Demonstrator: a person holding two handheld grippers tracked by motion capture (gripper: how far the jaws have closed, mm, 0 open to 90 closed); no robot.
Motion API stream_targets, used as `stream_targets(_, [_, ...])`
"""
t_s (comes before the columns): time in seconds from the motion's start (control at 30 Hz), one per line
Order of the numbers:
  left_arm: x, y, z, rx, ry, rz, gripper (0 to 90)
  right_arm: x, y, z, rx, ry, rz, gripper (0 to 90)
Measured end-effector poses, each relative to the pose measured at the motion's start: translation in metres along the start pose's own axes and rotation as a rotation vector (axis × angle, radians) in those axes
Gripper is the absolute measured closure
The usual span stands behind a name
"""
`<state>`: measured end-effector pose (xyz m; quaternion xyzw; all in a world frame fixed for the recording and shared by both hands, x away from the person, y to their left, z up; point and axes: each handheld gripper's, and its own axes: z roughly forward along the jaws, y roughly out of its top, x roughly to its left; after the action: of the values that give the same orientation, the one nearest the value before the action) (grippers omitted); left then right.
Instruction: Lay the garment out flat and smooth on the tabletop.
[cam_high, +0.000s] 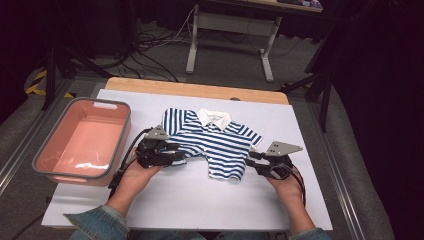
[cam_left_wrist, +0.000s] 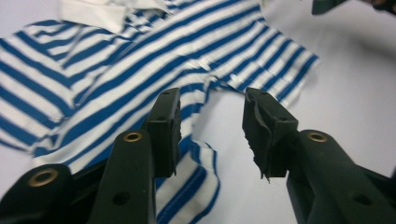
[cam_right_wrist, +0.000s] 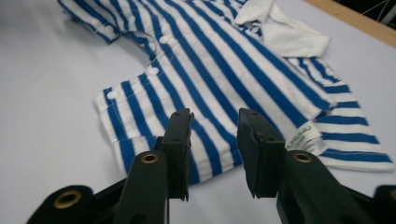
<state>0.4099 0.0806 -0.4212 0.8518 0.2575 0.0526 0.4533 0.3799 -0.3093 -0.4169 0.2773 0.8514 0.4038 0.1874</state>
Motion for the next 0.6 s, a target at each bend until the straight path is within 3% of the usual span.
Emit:
stream_targets(0.03, [0.000, 0.000, 0.000, 0.000, 0.000, 0.000, 59.2, 0.000, 0.000, 0.000, 0.000, 0.000, 0.000, 65.7])
stream_targets(0.17, [-0.004, 0.000, 0.014, 0.086, -0.048, 0.039, 60.6, 0.006, -0.007, 0.001, 0.040, 0.038, -0.001, 67.0])
stream_targets(0.37, [-0.007, -0.003, 0.029, 0.205, -0.031, 0.097, 60.5, 0.013, -0.015, 0.004, 0.069, 0.084, 0.007, 67.1])
stream_targets(0.6, [-0.003, -0.007, 0.041, 0.283, -0.008, 0.119, 59.5, 0.016, -0.017, 0.006, 0.080, 0.110, 0.002, 66.7])
